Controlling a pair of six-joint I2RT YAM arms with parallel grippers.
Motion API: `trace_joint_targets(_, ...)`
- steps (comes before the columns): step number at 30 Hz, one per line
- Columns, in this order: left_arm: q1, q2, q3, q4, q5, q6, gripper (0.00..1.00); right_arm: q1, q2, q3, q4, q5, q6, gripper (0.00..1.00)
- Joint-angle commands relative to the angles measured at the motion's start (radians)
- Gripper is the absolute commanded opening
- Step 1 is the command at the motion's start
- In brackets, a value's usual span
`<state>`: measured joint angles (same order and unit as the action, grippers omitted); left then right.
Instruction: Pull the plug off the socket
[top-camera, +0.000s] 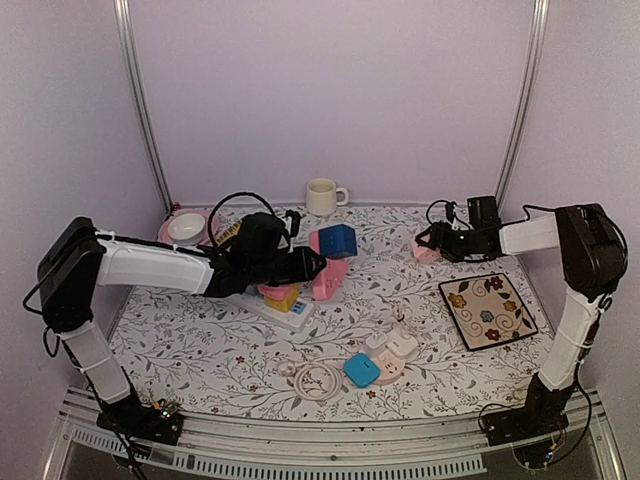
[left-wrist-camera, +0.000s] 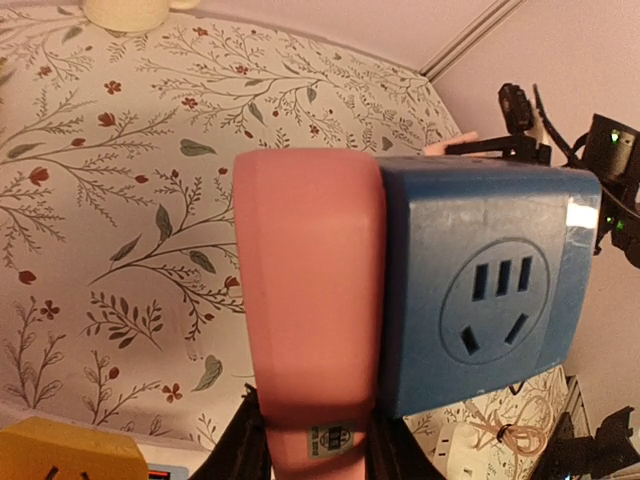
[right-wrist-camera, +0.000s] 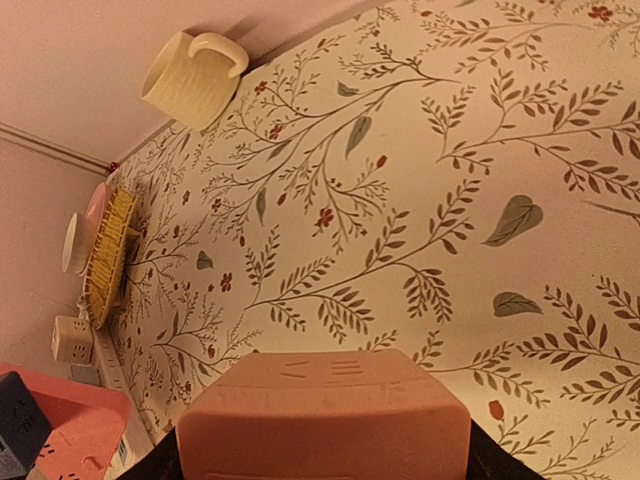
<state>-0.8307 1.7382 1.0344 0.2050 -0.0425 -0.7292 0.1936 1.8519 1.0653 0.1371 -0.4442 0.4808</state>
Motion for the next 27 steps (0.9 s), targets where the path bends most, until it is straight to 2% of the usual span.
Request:
trace_joint_targets(1,-0.011,-0.08,-0.015,0.116,0.032,0.038,0.0,-0.067,0.085,0.061,0.057,-0.109,0.046,0.44)
trace_joint_targets(5,-0.017,-0.092,-0.032,0.121,0.038,0.05,0.0,-0.113,0.104,0.056,0.056,-0.128,0.051,0.6)
trace_joint_targets(10,-0.019,-0.097,-0.043,0.122,0.042,0.052,0.0,-0.169,0.088,0.009,0.048,-0.127,0.05,0.85)
trace_joint_targets(12,-0.02,-0.096,-0.046,0.123,0.044,0.053,0.0,-0.185,0.072,-0.01,0.039,-0.109,0.041,0.91)
trace_joint_targets(21,-0.021,-0.099,-0.052,0.13,0.046,0.054,0.0,-0.207,-0.057,-0.058,-0.075,0.064,-0.035,0.94)
trace_joint_targets(27,-0.024,-0.093,-0.047,0.132,0.05,0.067,0.0,-0.192,-0.202,-0.115,-0.101,0.101,-0.065,0.94)
